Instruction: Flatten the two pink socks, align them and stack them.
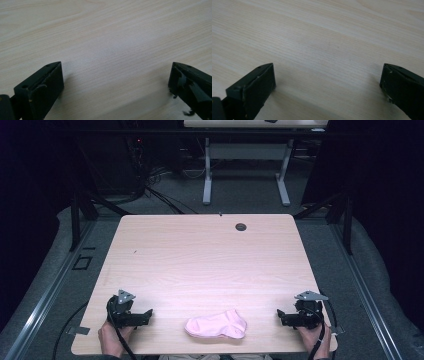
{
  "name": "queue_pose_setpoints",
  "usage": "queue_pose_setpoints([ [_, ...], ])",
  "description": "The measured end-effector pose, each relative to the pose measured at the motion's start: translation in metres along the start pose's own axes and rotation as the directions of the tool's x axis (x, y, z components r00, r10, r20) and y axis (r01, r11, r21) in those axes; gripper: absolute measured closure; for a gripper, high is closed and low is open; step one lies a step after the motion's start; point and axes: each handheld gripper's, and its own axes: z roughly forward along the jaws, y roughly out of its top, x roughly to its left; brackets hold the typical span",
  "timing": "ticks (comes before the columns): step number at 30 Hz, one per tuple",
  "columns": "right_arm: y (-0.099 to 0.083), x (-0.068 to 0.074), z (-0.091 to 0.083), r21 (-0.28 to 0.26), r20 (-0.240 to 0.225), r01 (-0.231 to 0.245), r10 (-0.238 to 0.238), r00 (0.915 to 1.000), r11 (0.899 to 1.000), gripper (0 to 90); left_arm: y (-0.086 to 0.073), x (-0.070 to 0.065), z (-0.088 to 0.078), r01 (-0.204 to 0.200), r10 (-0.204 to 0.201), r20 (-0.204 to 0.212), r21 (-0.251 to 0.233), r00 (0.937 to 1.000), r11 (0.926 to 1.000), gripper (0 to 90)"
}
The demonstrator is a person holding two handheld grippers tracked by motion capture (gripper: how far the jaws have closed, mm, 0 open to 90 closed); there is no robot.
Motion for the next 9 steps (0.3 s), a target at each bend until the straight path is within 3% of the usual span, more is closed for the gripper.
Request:
queue_pose_setpoints([
  [2,-0.0002,-0.0007,0.0012,-0.01,0.008,0.0,0.0,1.0,1.0,0.0,-0.002,0.0015,0.0009,0.003,-0.003,-0.002,-0.025,1.0,0.9997,0.0],
  [5,-0.0008,-0.0025,0.0036,-0.037,0.002,-0.005,0.005,1.0,0.999,0.0,-0.0018,0.0021,0.0017,-0.001,0.001,0.001,-0.03,1.0,0.9995,0.0],
  [9,0.0002,-0.0032,0.0045,-0.035,0.003,-0.005,0.005,1.0,0.999,0.0,-0.0018,0.0022,0.0018,-0.002,0.002,0.002,-0.03,1.0,0.9996,0.0],
])
